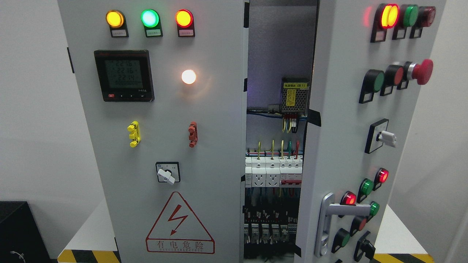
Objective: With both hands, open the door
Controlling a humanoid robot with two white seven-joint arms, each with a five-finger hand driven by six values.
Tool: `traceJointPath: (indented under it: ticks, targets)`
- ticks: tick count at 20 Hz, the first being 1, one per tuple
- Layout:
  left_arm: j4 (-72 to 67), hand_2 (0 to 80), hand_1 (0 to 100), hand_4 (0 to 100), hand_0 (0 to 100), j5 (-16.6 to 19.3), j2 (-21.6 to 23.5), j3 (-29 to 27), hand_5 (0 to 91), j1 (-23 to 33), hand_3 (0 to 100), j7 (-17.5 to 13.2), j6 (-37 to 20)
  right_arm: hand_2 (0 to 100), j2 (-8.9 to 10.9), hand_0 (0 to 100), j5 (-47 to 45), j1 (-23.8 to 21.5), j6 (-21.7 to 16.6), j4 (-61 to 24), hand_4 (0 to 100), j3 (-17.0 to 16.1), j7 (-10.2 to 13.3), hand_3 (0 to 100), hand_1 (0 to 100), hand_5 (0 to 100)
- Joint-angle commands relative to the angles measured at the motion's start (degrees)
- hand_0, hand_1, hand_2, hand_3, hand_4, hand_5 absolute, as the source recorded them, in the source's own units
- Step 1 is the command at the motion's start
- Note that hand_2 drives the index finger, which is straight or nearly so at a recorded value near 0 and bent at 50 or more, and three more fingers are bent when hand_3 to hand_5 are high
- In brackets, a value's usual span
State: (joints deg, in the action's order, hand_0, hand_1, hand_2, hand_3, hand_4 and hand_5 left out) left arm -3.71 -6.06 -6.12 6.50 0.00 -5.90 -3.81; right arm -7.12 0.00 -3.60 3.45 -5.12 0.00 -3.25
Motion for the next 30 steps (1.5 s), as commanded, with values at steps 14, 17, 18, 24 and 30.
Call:
traceJointPath:
  ticks: [14,17,18,24,30]
  targets:
    - [0.0,0.0,0,0,0,0.1,0.0,0.0,0.0,-0.8,0,-0.2,0.0,0,0.00,0,-1.1,0.0,0.0,-0.1,0,1.8,0.0,0,0,0]
    - [-0.1,0.0,0,0,0,0.3,0.4,0.2,0.0,-1.5,0,-0.2,0.2,0,0.00,0,-1.1,0.0,0.0,0.0,0,1.8,0.0,0,0,0]
    - [-0.2,0.0,0,0,0,0.4,0.9,0.3,0.0,-2.0,0,-0.4,0.2,0,0.00,0,-1.1,0.0,0.0,-0.1,0,1.8,0.0,0,0,0]
    - [31.6,0.0,0,0,0,-14.9,24.6,-5.9,0.0,7.2,0,-27.5,0.1,0,0.00,0,-1.1,0.0,0.0,0.0,0,1.8,0.0,0,0,0]
    - [65.1,0.0,0,0,0,-73.7,69.6,-28.5,0.0,33.9,0,-46.2,0.1,0,0.00,0,-1.1,0.0,0.0,0.0,0,1.8,0.0,0,0,0]
